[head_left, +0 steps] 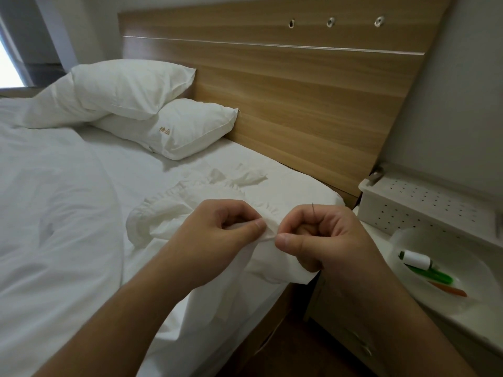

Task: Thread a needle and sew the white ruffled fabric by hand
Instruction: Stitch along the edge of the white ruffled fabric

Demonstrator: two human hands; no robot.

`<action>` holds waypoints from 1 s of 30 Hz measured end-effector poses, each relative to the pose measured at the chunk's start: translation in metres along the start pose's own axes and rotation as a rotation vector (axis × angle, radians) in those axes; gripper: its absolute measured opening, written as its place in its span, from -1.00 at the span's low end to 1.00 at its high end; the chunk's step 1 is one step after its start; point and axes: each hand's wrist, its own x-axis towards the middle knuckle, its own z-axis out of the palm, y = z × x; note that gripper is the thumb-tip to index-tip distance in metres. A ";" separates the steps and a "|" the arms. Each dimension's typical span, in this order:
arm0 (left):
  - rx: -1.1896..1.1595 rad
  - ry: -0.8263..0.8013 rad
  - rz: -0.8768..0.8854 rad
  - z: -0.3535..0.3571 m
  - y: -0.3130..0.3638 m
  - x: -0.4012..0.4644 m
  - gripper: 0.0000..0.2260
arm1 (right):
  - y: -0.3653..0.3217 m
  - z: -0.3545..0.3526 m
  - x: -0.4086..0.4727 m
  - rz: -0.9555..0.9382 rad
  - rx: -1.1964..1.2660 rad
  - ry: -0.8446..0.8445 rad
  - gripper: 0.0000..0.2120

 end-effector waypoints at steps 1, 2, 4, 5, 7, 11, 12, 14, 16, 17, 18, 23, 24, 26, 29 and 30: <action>0.000 -0.001 0.000 0.000 0.000 0.000 -0.86 | -0.001 -0.001 0.000 0.012 -0.016 -0.032 -0.92; -0.001 -0.001 -0.002 0.000 0.000 0.000 -0.86 | -0.002 -0.002 0.000 0.018 -0.027 -0.042 -0.89; -0.009 0.002 -0.012 -0.001 0.000 -0.001 -0.86 | 0.000 -0.005 0.001 0.021 -0.031 0.040 -0.80; -0.013 0.002 -0.018 -0.001 0.001 -0.001 -0.86 | 0.001 -0.006 0.002 0.020 -0.042 0.119 -0.79; -0.017 -0.007 -0.020 -0.002 0.003 -0.002 -0.86 | 0.005 -0.006 0.005 0.019 -0.099 0.228 -0.86; -0.009 -0.061 0.021 -0.004 0.005 -0.004 -0.89 | 0.010 0.001 0.006 0.040 -0.228 0.148 -0.84; -0.006 -0.068 0.024 -0.004 0.006 -0.004 -0.89 | 0.011 0.003 0.007 0.046 -0.263 0.143 -0.89; 0.007 -0.063 0.012 -0.004 0.006 -0.004 -0.88 | 0.015 0.002 0.009 0.057 -0.312 0.178 -0.94; 0.025 -0.054 -0.008 -0.004 0.006 -0.003 -0.87 | 0.018 0.000 0.011 0.072 -0.331 0.235 -0.88; 0.034 -0.050 -0.015 -0.004 0.005 -0.003 -0.87 | 0.017 0.000 0.011 0.074 -0.343 0.259 -0.87; 0.041 -0.047 -0.018 -0.004 0.005 -0.002 -0.87 | 0.017 -0.001 0.011 0.070 -0.361 0.277 -0.87; 0.058 -0.042 -0.021 -0.004 0.004 -0.002 -0.86 | 0.013 -0.002 0.011 0.119 -0.326 0.306 -0.98; 0.058 -0.036 -0.024 -0.004 0.004 -0.003 -0.86 | 0.012 -0.004 0.012 0.168 -0.239 0.309 -0.97; 0.059 -0.030 -0.029 -0.005 0.004 -0.003 -0.85 | 0.006 -0.004 0.014 0.243 -0.100 0.311 -0.88; 0.065 -0.039 -0.027 -0.006 0.004 -0.002 -0.84 | 0.002 -0.002 0.009 0.192 -0.198 0.281 -0.80; 0.066 -0.045 -0.027 -0.007 0.004 -0.002 -0.84 | 0.001 -0.001 0.006 0.172 -0.234 0.269 -0.80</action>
